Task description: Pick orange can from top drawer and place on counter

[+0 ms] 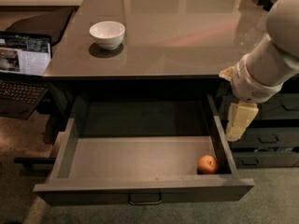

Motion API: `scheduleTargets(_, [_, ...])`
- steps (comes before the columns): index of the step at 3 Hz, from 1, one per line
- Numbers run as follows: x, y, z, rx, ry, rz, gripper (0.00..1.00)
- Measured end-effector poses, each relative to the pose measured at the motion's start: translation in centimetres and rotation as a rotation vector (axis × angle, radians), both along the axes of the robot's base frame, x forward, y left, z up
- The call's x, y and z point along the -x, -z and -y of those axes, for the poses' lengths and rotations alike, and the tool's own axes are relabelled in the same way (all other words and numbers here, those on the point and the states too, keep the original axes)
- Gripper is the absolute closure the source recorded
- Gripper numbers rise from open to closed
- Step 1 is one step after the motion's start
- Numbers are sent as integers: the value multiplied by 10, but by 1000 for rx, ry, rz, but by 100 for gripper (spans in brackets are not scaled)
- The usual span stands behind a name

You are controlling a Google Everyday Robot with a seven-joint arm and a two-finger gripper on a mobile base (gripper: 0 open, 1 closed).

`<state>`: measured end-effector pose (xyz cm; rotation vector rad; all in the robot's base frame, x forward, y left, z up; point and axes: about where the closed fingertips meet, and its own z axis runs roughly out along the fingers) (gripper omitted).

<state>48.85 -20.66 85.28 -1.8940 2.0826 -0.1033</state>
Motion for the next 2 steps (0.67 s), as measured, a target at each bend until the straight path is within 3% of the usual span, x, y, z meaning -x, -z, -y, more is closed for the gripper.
scheduleTargets(2, [-12,75,4,15,-88,-53,0])
